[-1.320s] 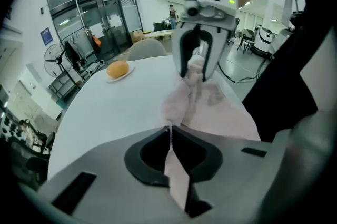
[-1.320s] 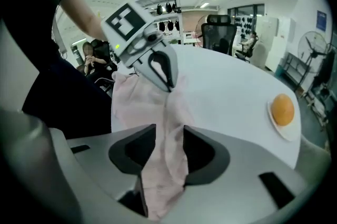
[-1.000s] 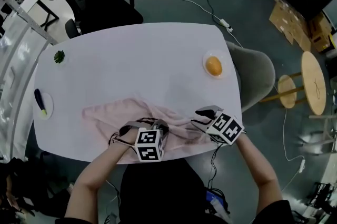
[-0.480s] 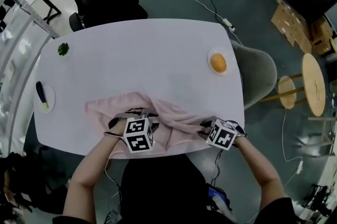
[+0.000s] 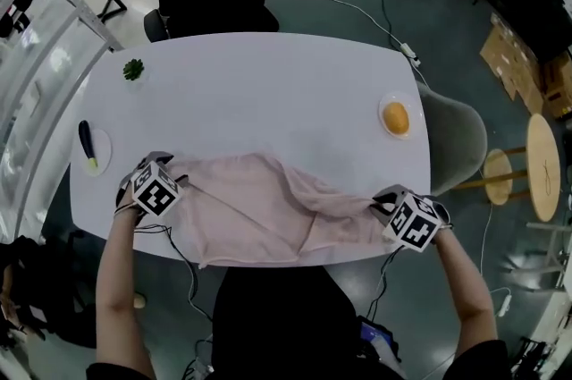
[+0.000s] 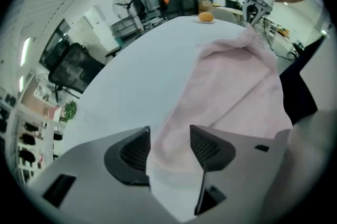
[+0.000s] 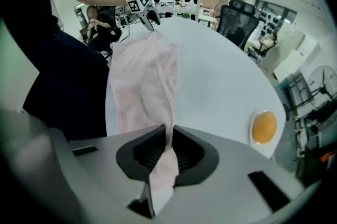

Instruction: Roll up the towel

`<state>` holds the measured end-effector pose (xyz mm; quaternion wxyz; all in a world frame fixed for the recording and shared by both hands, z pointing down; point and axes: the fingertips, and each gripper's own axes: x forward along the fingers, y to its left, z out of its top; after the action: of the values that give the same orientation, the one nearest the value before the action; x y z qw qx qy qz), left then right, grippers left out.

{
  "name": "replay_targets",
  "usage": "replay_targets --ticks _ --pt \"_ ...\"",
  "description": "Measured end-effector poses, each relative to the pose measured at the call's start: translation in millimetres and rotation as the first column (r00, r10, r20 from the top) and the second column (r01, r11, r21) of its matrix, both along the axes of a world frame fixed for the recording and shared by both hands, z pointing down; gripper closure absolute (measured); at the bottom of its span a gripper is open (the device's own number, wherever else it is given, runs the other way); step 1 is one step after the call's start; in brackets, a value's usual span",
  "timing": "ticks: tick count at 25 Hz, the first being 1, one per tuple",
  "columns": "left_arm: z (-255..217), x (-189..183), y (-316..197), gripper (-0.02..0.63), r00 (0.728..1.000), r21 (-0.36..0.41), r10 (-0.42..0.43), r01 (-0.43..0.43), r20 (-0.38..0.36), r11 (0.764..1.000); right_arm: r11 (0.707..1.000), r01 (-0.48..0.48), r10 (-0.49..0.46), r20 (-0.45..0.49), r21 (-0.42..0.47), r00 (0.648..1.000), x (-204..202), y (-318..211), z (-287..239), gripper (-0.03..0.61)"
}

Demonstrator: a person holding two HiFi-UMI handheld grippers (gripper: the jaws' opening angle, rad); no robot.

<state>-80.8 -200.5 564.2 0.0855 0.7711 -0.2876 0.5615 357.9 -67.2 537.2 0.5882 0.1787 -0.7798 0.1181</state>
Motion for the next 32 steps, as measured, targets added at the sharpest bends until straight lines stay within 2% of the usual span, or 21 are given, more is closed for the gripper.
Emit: replay_targets --ticks 3,4,5,7,11,17,24,32 --pt "16.5 -35.5 -13.5 0.360 0.991 -0.005 -0.130 0.130 -0.008 0.991 0.999 -0.011 0.013 -0.044 0.038 0.999 9.3 -23.7 -7.5 0.531" --pt "22.3 -41.0 -17.4 0.386 0.987 -0.001 -0.163 0.163 -0.011 0.987 0.999 -0.011 0.015 -0.063 0.051 0.998 12.9 -31.8 -8.8 0.531" --pt "27.1 -44.3 -21.2 0.423 0.982 0.008 -0.191 0.191 -0.011 0.982 0.998 -0.010 0.015 -0.083 0.065 0.996 16.9 -40.3 -9.8 0.531" --pt "33.8 -47.1 -26.4 0.574 0.973 0.022 -0.230 0.230 -0.002 0.973 0.995 -0.007 0.019 -0.123 0.095 0.992 25.0 -57.7 -11.8 0.532" --pt "34.3 -51.0 -20.4 0.589 0.970 0.013 -0.242 0.242 0.008 0.970 0.988 -0.021 0.049 -0.181 0.151 0.982 39.9 -94.9 -19.9 0.537" --pt "8.7 -88.6 -12.2 0.589 0.961 0.056 -0.276 0.277 -0.028 0.959 0.971 -0.046 0.101 -0.228 0.236 0.968 41.0 -165.2 -25.8 0.538" --pt "-3.9 -116.1 0.3 0.589 0.957 0.075 -0.289 0.291 -0.035 0.954 0.960 0.019 0.065 -0.288 0.280 0.955 7.6 -257.6 -15.1 0.539" --pt "2.6 -136.5 -11.9 0.588 0.944 0.081 -0.325 0.329 -0.060 0.941 0.940 0.056 0.072 -0.356 0.336 0.932 -36.1 -364.3 -2.6 0.538"
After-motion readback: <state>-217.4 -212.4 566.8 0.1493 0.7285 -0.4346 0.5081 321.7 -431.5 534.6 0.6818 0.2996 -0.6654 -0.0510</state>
